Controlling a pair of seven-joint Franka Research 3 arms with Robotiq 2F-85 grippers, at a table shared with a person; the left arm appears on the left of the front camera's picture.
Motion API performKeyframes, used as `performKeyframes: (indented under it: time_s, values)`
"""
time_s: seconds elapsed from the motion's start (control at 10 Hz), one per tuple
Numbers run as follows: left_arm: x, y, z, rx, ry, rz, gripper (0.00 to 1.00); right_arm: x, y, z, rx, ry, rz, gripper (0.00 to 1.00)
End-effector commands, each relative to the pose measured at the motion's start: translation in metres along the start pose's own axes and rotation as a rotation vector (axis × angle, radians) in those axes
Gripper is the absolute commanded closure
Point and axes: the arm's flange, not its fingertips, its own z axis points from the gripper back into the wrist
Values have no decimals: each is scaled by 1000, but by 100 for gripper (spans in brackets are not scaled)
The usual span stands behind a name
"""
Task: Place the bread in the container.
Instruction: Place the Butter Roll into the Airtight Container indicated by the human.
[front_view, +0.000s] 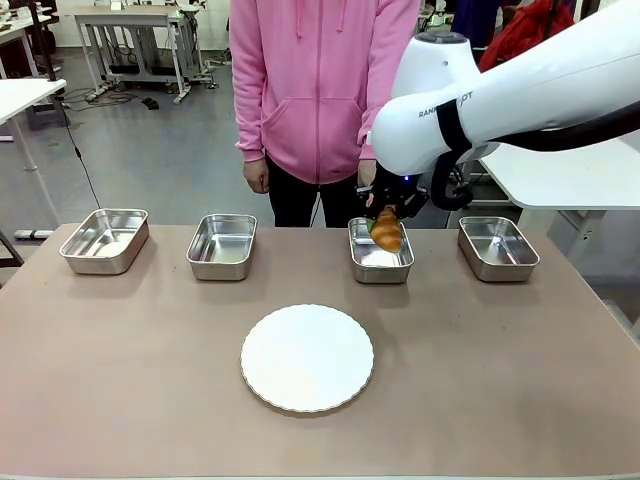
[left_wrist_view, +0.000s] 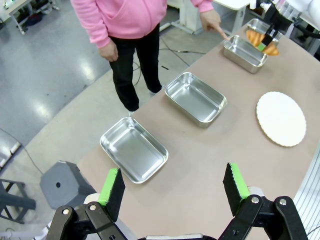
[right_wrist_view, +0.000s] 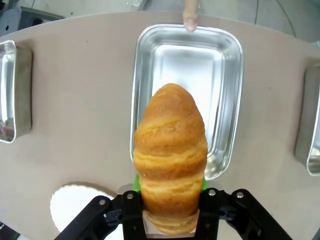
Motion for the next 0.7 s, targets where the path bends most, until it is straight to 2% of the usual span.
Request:
performKeyframes:
  time_s: [0.0, 0.1, 0.4, 0.6]
  values:
    - [0, -1, 1, -7, -12, -6, 0, -1, -3, 5, 52, -40, 18, 58]
    - [0, -1, 1, -7, -12, -6, 0, 0, 0, 0, 0, 0, 0, 58]
    - [0, -1, 1, -7, -12, -6, 0, 1, -1, -2, 8, -8, 3, 58]
    - [0, -1, 1, -7, -12, -6, 0, 24, -16, -26, 38, 29, -18, 58]
